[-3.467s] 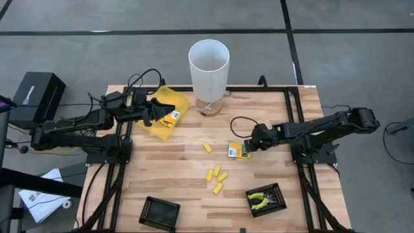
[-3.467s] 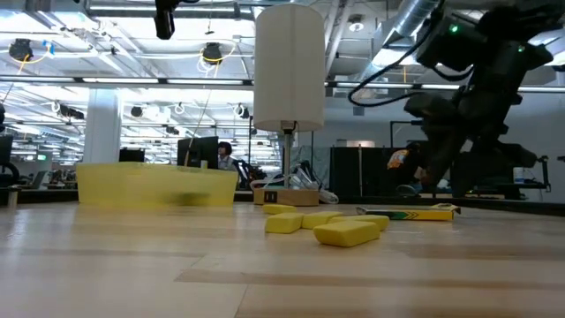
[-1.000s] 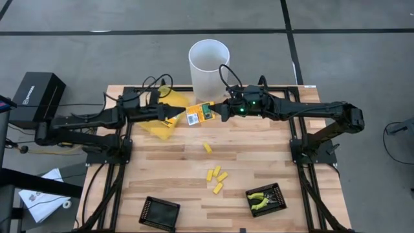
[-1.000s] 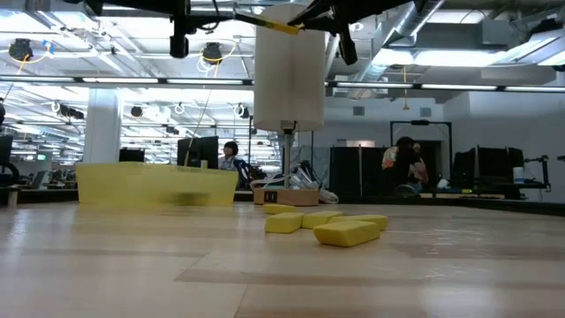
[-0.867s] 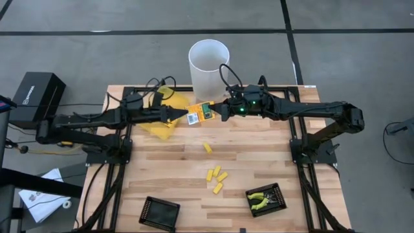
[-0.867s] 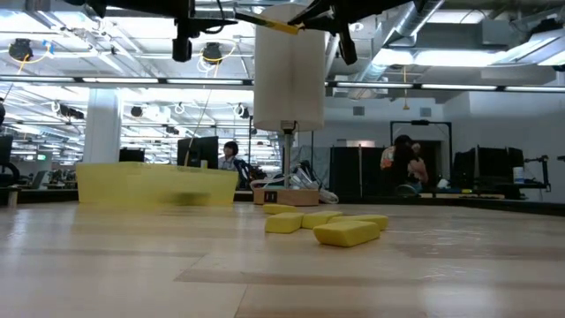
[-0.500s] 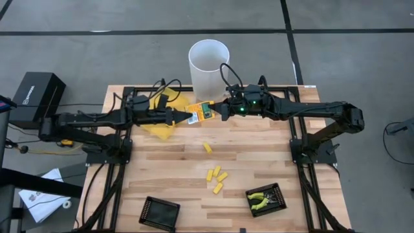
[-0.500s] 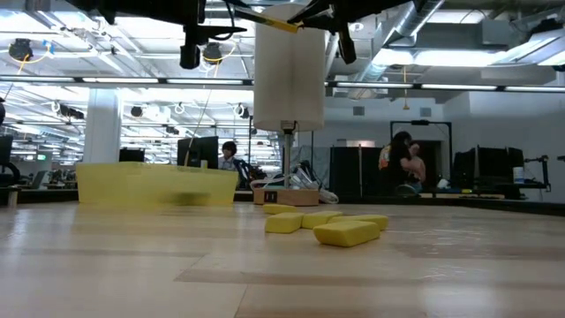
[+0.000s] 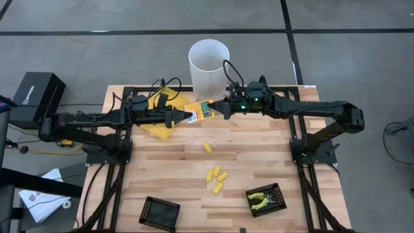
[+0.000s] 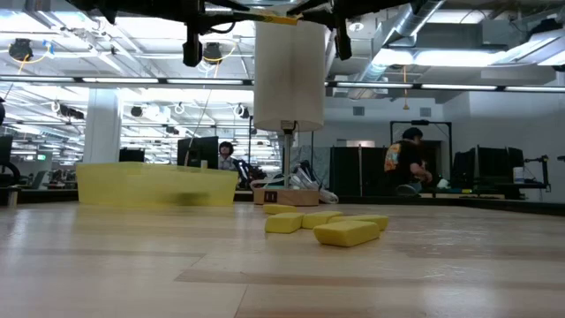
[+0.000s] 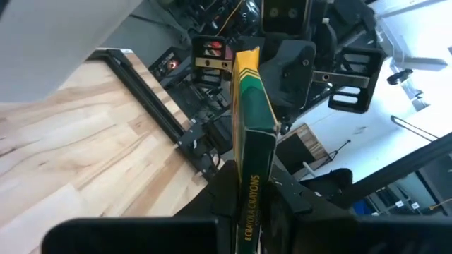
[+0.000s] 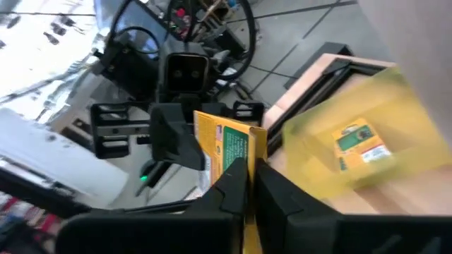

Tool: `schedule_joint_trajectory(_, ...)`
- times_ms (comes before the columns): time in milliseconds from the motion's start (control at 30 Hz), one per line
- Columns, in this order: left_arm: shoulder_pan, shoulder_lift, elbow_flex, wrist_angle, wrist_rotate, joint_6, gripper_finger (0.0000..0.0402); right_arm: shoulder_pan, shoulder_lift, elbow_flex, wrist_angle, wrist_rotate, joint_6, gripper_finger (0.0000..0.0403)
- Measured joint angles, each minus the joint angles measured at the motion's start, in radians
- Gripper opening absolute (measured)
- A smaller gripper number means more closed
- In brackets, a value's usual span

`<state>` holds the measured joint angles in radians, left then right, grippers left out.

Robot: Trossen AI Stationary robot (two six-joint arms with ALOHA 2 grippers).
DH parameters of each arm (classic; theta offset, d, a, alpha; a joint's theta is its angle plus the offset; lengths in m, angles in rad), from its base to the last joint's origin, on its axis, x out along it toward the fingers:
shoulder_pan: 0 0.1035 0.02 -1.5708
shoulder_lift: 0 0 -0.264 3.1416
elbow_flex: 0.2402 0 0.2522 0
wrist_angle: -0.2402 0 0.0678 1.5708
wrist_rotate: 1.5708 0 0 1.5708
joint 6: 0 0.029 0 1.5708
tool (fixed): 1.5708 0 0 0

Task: Pick & Place School Supplies
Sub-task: Put the crayon box into the yellow bin

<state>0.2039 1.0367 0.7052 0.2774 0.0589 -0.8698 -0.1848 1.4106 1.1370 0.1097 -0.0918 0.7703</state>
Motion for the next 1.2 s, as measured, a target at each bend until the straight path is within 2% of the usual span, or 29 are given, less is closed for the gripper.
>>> schedule_joint_trajectory(233, 0.035, -0.058, 0.000, -0.048, 0.029, 0.035, 0.0024, -0.019, -0.017, 0.002, -0.012, -0.031, -0.011, 0.0100)
schedule_joint_trajectory(433, 0.116, -0.176, 0.000, -0.287, 0.064, 0.114, 0.0024, -0.027, -0.067, 0.002, -0.075, -0.044, -0.047, 0.0136)
schedule_joint_trajectory(600, 0.173, -0.251, 0.001, -0.577, 0.039, 0.215, 0.0024, -0.031, -0.103, 0.002, -0.121, -0.042, -0.061, 0.0134)
schedule_joint_trajectory(733, 0.211, -0.250, 0.000, -0.724, -0.010, 0.304, 0.0024, -0.031, -0.111, 0.002, -0.127, -0.042, -0.064, 0.0122)
schedule_joint_trajectory(967, 0.318, -0.194, 0.000, -0.821, -0.138, 0.421, 0.0024, -0.022, -0.113, 0.002, -0.125, -0.039, -0.055, 0.0108)
schedule_joint_trajectory(1200, 0.475, -0.143, -0.004, -0.823, -0.168, 0.428, 0.0024, 0.017, -0.113, 0.002, -0.125, -0.033, -0.055, 0.0107)
